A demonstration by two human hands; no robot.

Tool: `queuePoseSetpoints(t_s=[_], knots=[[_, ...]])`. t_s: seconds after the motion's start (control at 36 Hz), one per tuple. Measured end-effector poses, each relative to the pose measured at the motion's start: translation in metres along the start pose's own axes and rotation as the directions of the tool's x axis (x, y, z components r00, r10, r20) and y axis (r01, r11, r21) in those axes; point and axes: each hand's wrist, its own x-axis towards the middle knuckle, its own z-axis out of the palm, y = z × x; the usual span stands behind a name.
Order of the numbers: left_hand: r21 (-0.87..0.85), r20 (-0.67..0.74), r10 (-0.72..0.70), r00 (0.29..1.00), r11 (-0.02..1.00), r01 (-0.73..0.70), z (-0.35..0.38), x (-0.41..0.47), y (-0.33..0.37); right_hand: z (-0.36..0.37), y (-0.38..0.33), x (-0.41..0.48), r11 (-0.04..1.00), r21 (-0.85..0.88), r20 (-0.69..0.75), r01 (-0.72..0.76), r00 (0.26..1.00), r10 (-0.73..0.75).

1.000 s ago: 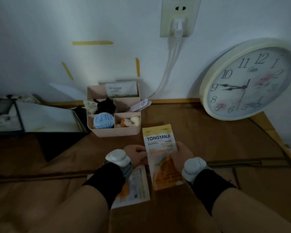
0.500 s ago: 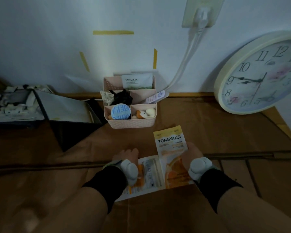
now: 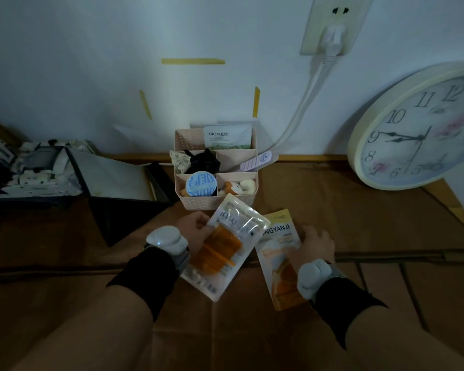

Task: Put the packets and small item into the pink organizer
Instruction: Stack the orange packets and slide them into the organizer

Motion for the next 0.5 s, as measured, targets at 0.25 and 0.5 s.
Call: queuePoseSetpoints(t_s=[0.25,0.5], knots=[[-0.503,0.055,-0.162,0.985,0.848,0.167,0.006,-0.003,0.011,0.005,-0.043,-0.014,0.895,0.439,0.184,0.079,0.967,-0.175],[-0.612,0.171,-0.073,0.983,0.774,0.164,-0.004,-0.007,0.013,-0.009,-0.044,-0.008,0.737,0.676,0.254,-0.025,0.946,-0.201]])
